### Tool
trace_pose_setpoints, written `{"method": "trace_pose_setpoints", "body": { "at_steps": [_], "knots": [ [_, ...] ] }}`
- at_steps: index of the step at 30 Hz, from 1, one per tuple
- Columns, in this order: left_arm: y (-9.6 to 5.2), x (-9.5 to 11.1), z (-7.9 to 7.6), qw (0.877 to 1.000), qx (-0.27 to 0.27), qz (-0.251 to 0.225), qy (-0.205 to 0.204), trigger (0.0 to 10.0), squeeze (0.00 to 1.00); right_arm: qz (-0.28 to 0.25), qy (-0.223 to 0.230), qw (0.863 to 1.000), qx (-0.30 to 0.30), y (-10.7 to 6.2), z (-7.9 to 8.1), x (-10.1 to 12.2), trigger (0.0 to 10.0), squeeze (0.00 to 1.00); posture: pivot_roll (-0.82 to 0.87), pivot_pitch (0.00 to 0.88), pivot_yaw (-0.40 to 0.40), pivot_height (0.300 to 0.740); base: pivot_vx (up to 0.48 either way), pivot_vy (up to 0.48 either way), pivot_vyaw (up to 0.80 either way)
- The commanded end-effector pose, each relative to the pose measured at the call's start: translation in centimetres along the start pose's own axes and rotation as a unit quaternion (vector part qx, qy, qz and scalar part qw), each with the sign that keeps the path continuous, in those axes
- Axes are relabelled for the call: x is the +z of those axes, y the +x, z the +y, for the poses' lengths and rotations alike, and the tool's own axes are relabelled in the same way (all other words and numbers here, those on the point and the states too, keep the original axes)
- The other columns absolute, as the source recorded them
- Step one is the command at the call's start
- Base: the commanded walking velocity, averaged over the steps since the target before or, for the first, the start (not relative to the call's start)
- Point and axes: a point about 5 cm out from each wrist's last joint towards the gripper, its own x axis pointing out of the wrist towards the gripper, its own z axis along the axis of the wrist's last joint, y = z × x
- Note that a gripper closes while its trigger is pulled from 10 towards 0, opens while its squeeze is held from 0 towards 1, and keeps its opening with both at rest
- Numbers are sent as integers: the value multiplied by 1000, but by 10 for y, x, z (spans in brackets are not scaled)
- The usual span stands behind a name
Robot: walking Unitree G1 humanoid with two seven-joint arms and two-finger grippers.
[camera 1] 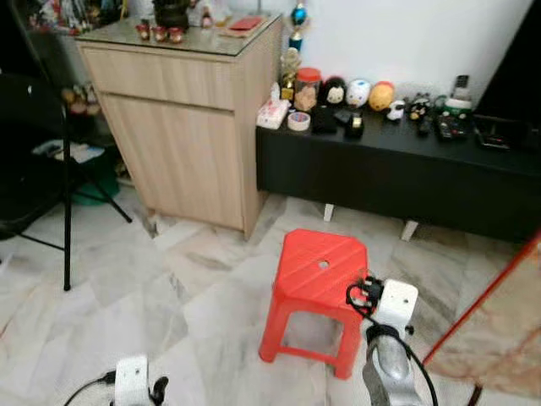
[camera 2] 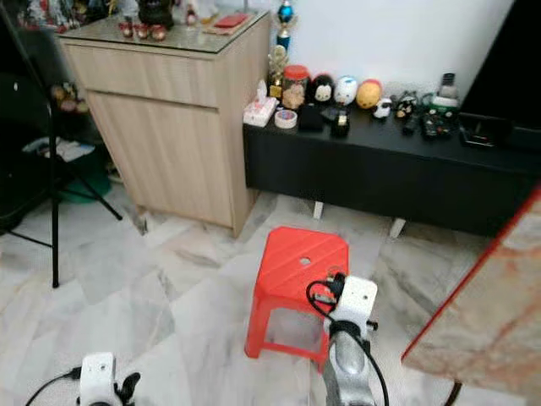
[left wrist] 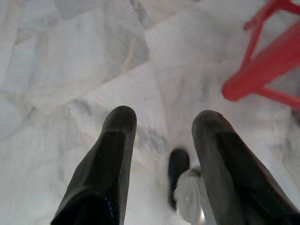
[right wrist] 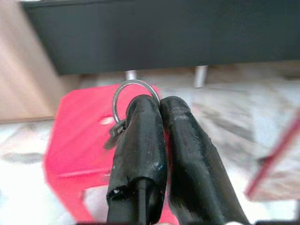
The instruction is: Hang keys on a hook
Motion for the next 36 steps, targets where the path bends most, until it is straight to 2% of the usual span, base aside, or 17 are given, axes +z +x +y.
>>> {"method": "trace_pose_setpoints", "body": {
  "at_steps": [1,15,18,24,36],
  "knots": [
    [0,1,4,1000,2,3,7,10000,0,-8,7,1000,2,2,4,5,10000,0,54,0,-48,740,-240,0,0],
    [0,-2,2,1000,-3,8,13,10000,0,-7,10,1000,0,2,3,5,10000,0,54,0,-52,740,0,0,0],
    [0,-2,2,1000,-2,8,13,10000,0,-4,11,1000,-3,2,3,4,10000,0,54,0,-52,740,0,-299,0],
    [0,-2,2,1000,-2,7,13,10000,0,-6,13,1000,3,3,3,5,10000,0,54,0,-52,740,0,-319,-713],
    [0,0,1,1000,-5,3,18,10000,0,-11,14,1000,2,3,4,6,10000,0,53,0,-48,740,0,-325,0]
  ]
}}
